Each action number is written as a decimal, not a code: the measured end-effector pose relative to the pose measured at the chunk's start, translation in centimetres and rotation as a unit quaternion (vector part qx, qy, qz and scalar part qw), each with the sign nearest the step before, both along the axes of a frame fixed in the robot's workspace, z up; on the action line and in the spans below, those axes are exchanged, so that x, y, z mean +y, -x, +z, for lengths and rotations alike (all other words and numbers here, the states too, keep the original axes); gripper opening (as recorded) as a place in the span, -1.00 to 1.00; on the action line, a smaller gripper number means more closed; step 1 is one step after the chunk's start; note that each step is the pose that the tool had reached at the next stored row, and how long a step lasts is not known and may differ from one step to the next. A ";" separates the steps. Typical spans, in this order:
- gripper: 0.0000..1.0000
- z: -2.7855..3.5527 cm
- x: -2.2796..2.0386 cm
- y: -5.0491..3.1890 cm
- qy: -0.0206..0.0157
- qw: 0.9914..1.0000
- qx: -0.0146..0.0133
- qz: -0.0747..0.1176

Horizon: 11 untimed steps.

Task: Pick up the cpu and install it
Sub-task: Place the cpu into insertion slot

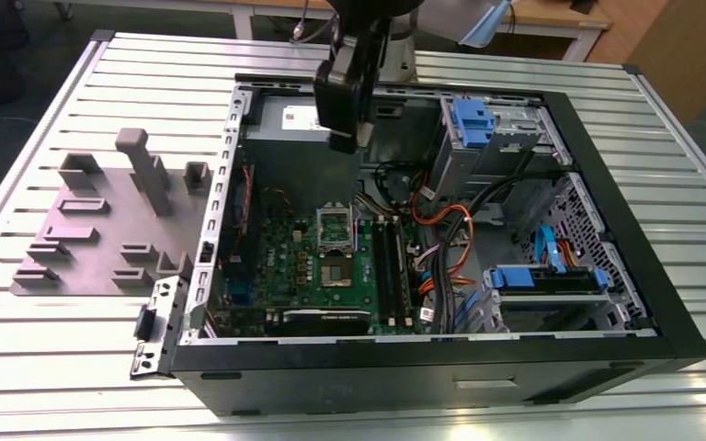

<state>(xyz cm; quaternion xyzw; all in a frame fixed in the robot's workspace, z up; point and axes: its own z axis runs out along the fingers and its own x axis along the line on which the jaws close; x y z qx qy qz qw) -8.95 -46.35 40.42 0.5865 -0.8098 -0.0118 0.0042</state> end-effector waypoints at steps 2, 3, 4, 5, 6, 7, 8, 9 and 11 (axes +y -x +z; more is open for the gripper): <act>-0.06 0.00 0.00 0.00 0.000 1.000 0.000 0.009; -0.06 0.00 0.00 0.01 0.000 1.000 0.000 0.014; -0.06 0.00 0.00 0.01 0.000 1.000 0.000 0.019; -0.06 0.00 0.00 0.01 0.000 1.000 0.000 0.023; -0.06 0.00 0.00 0.01 0.000 1.000 0.000 0.027; -0.06 -0.01 0.00 0.01 0.000 1.000 0.000 0.029; -0.06 -0.02 0.00 0.01 0.000 1.000 0.000 0.030; -0.06 -0.04 0.01 0.01 0.000 0.999 0.000 0.032; -0.06 -0.09 0.00 0.01 0.000 0.999 0.000 0.033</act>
